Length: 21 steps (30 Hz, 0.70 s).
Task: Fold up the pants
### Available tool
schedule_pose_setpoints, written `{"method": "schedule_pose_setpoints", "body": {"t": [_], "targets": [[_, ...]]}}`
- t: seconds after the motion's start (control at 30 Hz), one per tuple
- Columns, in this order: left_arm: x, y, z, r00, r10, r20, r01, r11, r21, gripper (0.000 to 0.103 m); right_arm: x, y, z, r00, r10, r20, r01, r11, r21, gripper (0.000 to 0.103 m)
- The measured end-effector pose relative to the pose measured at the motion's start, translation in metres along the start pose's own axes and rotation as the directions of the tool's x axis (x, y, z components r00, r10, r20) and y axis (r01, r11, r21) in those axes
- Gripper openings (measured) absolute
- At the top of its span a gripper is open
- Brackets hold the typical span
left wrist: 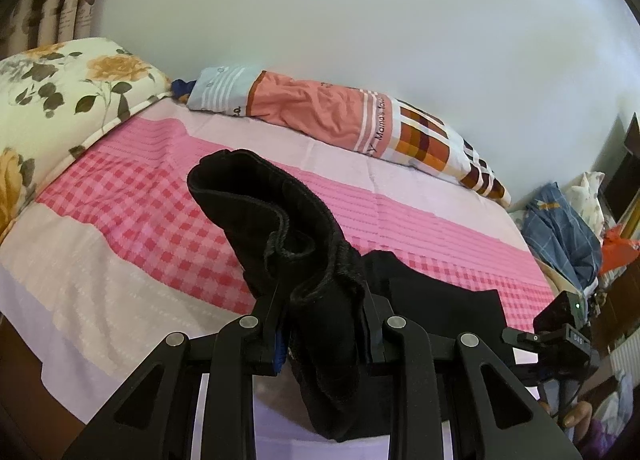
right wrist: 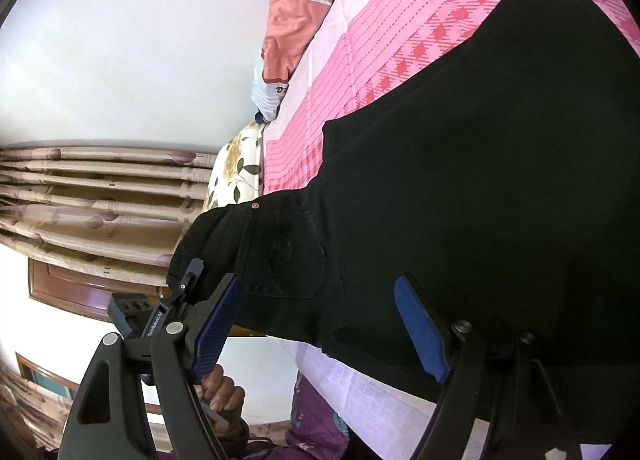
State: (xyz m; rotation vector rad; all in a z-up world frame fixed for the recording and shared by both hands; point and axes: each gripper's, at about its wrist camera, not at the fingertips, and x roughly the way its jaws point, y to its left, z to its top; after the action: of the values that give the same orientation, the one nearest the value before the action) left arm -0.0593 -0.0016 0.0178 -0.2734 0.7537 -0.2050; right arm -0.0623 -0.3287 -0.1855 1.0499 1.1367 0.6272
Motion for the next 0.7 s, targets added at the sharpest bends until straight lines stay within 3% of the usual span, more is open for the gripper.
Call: {"method": "schedule_pose_setpoints", "body": {"t": [0.13, 0.4, 0.53, 0.7], "targets": [[0.001, -0.014, 0.0, 1.0, -0.023, 0.004, 0.023, 0.999, 0.027, 0.028, -0.004, -0.001, 0.001, 1.0, -0.005, 0.003, 0.005, 1.0, 0.007, 0.076], [0.012, -0.082, -0.009, 0.985, -0.171, -0.035, 0.175, 0.972, 0.16, 0.028, -0.039, -0.007, 0.003, 0.998, 0.033, 0.052, -0.035, 0.999, 0.029, 0.076], [0.023, -0.127, -0.016, 0.96, -0.267, -0.083, 0.279, 0.935, 0.217, 0.028, -0.061, -0.019, 0.007, 0.991, 0.105, 0.08, -0.112, 0.99, 0.085, 0.081], [0.049, -0.19, -0.028, 0.913, -0.378, -0.152, 0.408, 0.86, 0.307, 0.028, -0.088, -0.056, 0.013, 0.96, 0.232, 0.155, -0.264, 0.937, 0.229, 0.084]]}}
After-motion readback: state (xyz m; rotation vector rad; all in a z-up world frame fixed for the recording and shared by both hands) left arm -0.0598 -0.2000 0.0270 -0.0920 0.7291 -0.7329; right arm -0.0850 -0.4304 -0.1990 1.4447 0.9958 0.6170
